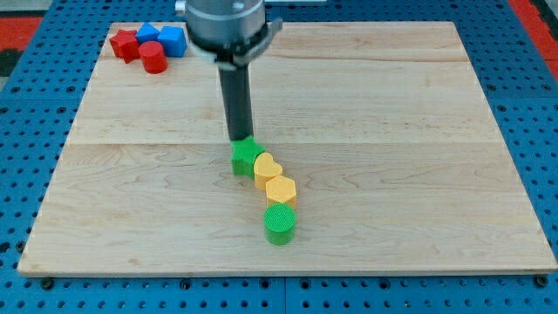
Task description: Slide the blue cube closer to the group of blocks
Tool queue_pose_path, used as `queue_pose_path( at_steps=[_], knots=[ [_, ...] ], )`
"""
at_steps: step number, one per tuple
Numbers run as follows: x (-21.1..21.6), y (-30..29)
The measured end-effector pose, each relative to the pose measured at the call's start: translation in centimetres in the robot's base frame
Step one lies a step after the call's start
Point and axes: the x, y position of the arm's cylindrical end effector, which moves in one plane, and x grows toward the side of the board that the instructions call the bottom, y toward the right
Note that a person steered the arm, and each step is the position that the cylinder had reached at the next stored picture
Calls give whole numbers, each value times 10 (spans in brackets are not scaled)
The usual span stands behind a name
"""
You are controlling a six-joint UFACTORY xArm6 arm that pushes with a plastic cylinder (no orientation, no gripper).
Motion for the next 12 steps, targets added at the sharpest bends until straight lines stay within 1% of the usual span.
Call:
queue_pose_path(
  at_steps=[2, 3, 4, 5, 6, 7, 9, 11, 12],
  knots=[
    [-16, 0],
    [-87, 16],
    [-139, 19],
    [-172, 16],
    [-192, 13],
    [-209, -39],
    [-243, -111],
    [-250, -134],
    [-250, -156]
  ],
)
